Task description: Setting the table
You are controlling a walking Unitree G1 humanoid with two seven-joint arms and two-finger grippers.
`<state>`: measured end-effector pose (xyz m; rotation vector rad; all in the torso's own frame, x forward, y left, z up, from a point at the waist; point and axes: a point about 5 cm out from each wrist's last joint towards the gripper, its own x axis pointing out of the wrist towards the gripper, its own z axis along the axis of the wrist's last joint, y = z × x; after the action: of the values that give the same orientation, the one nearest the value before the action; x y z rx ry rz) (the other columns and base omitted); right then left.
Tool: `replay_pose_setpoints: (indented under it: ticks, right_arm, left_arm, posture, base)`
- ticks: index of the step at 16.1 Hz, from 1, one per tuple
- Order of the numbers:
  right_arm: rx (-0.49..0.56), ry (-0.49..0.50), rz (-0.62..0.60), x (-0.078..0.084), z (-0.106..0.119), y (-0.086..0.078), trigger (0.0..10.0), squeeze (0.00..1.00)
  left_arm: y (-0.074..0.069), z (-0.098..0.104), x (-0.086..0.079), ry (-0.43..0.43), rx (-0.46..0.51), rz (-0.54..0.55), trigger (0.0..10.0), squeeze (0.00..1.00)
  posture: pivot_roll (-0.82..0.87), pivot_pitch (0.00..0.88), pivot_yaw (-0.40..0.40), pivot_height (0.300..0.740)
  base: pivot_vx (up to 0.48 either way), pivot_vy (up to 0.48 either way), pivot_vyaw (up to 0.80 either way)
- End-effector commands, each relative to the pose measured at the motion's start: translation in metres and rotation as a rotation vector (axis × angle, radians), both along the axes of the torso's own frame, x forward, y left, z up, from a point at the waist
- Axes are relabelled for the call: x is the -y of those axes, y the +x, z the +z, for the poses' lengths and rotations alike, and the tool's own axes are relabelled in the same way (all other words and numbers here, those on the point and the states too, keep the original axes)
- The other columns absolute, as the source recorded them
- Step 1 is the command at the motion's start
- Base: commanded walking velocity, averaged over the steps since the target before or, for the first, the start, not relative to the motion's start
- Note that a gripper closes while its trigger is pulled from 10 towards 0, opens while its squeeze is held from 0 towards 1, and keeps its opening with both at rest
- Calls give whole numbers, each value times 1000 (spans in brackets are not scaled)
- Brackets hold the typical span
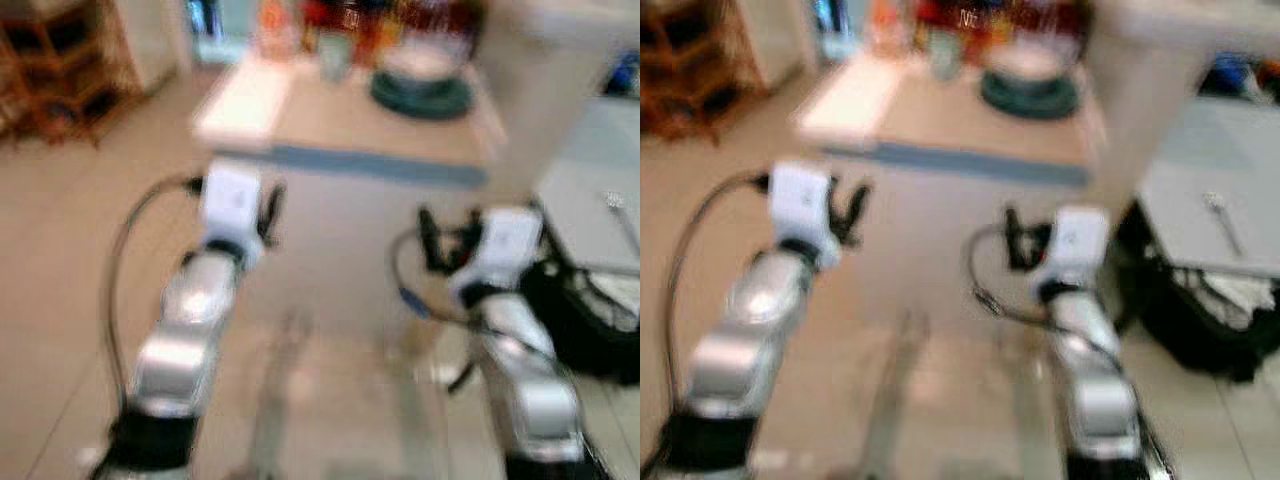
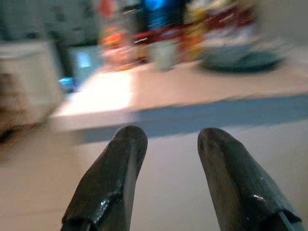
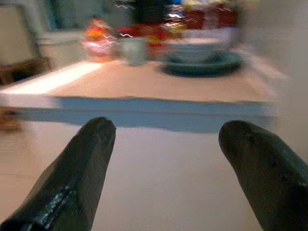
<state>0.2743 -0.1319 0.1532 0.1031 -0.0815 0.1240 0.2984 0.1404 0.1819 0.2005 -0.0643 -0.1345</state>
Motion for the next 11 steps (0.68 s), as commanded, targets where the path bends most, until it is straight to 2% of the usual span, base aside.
replay_pose_setpoints:
  ticks: [1,2,3,5,6,7,11]
  right_arm:
    - [25,-14,-32,12,5,0,10000,0]
    - [29,-18,-39,14,6,-1,10000,0]
    - [32,-23,-49,16,7,-1,10000,0]
    - [35,-42,-65,19,9,1,10000,0]
    - [47,-43,-79,20,12,2,10000,0]
    - [53,-33,-83,21,13,3,10000,0]
    - [85,-20,-85,21,22,5,10000,0]
  left_arm:
    - [2,4,6,1,20,3,10000,0]
    - [2,2,5,-41,4,10,10000,0]
    - [2,2,8,-91,-3,-8,10000,0]
    - [1,8,17,-106,8,-80,10000,0]
    - [1,10,20,-83,20,-83,10000,0]
    - [0,13,21,-95,42,-80,10000,0]
    - [-1,21,24,-121,67,-110,10000,0]
  posture:
    - [81,0,-33,740]
    - [77,1,-33,740]
    - [73,2,-33,740]
    - [71,6,-40,740]
    - [72,6,-43,740]
    - [75,4,-46,740]
    - [74,13,-48,740]
  base:
    - [0,-480,0]
    - [0,-480,0]
    - [0,0,0]
    - [0,0,0]
    - [0,0,0]
    - [0,0,0]
    - [460,0,0]
